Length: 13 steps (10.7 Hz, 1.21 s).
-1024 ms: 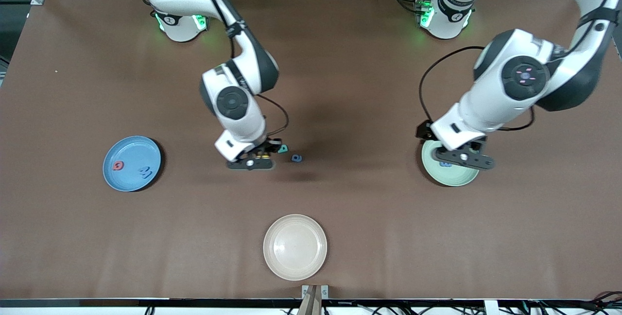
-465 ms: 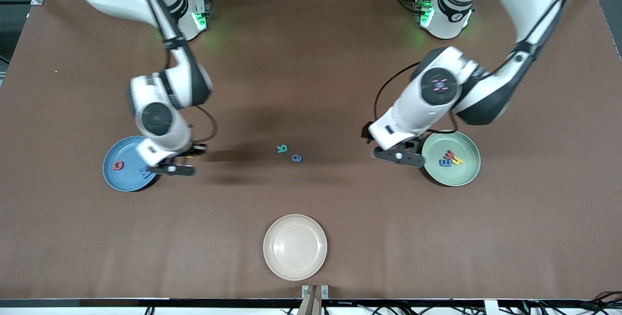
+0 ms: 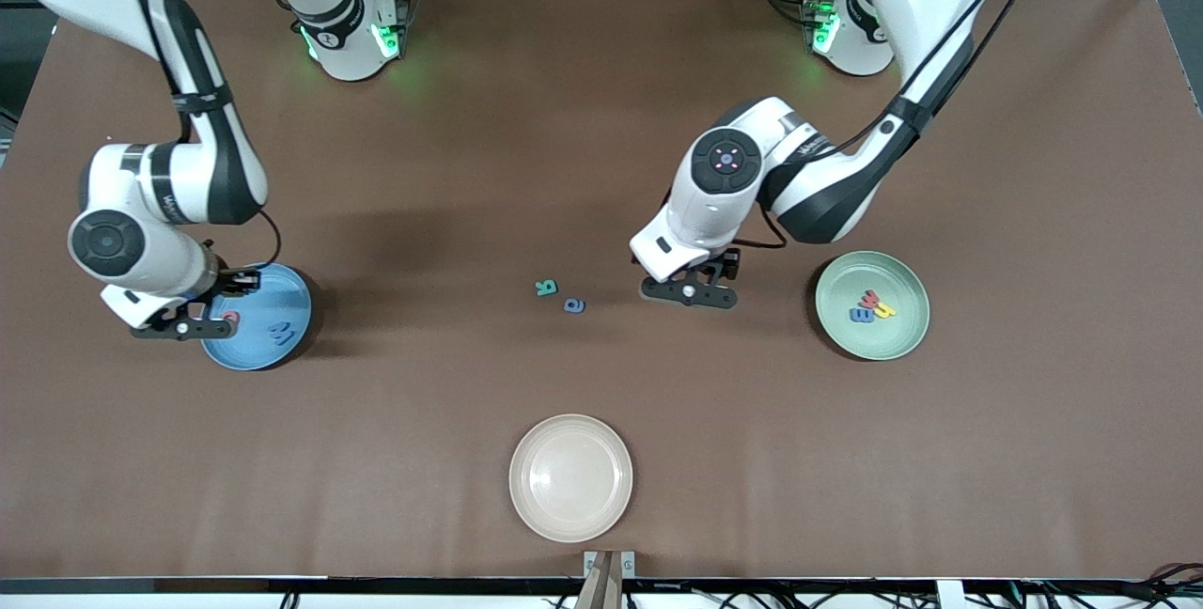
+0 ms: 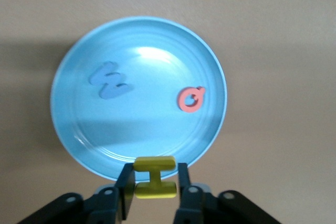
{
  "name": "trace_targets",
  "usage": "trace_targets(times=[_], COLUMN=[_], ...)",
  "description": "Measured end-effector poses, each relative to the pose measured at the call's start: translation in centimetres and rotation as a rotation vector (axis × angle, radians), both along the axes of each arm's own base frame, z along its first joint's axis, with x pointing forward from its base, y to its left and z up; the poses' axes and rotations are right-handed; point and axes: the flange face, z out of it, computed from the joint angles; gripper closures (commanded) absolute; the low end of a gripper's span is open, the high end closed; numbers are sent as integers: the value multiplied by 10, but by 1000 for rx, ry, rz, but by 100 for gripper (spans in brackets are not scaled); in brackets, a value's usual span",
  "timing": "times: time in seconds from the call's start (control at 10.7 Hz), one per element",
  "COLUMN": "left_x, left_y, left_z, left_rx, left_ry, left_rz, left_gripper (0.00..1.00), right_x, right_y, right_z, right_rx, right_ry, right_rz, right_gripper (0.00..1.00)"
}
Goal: Sort uppercase to blue plate, lowercase to green plate
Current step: 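Release the H on the blue plate while the left gripper lowers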
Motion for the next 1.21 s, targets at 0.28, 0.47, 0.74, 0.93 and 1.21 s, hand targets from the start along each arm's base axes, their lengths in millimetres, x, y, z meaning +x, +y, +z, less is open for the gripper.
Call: trace_targets(times=[0.28, 0.47, 0.74, 0.93, 1.21], left_x=[4, 3, -13, -25, -24], left_y=[-9, -16, -43, -66, -82], left_z=[-14, -29, -57, -67, -81], left_rx=[-51, -63, -17, -12, -37], left_ry=[-18, -32, -68, -75, -82], left_rz=[2, 3, 29, 41, 44], left_gripper=[0, 0, 0, 0, 0], right_x=[-4, -4, -3, -1, 2], right_y=[12, 11, -17, -46, -54], right_z=[-15, -20, -34, -48, -54], right_rx=[4, 3, 0, -2, 90], right_ry=[30, 37, 46, 51, 22], right_rz=[19, 18, -32, -78, -195], right_gripper=[0, 0, 0, 0, 0])
